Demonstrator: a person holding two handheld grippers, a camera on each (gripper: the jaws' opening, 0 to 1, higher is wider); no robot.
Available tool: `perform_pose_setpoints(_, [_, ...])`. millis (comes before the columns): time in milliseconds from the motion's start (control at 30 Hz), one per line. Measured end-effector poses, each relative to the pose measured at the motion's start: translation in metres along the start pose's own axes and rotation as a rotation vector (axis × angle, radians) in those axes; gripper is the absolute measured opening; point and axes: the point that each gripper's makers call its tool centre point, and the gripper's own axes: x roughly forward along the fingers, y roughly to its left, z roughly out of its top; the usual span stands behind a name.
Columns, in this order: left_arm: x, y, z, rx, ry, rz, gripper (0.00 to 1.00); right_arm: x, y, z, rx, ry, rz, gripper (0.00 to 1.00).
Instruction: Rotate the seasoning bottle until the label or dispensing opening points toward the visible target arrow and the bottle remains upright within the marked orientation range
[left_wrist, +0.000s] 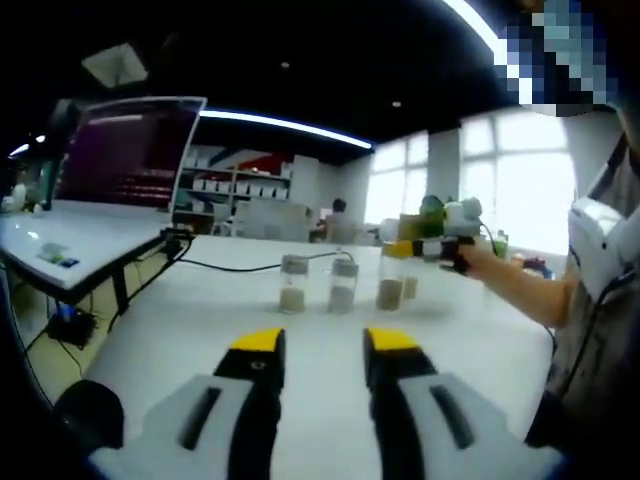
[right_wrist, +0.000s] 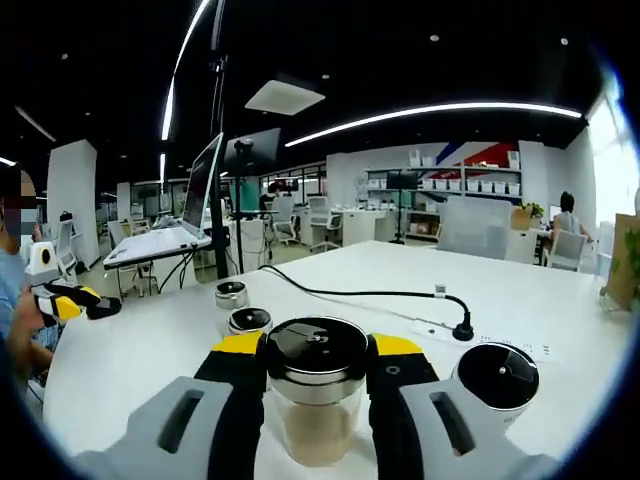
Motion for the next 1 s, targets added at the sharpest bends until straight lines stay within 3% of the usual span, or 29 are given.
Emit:
perform_pose_setpoints(533, [0.01,-0.02,0.01,0.027,-0.001,-0.048,0.32,-0.056,0.028,0.001,-0.05,-0.016,0.055,0.38])
perform_pose_setpoints(1000, [0.022,-0.035,0.007,0.03,0.006,-0.099,0.32,-0.102,0.064,-0.007,0.0,-0.034,0.134,0.39])
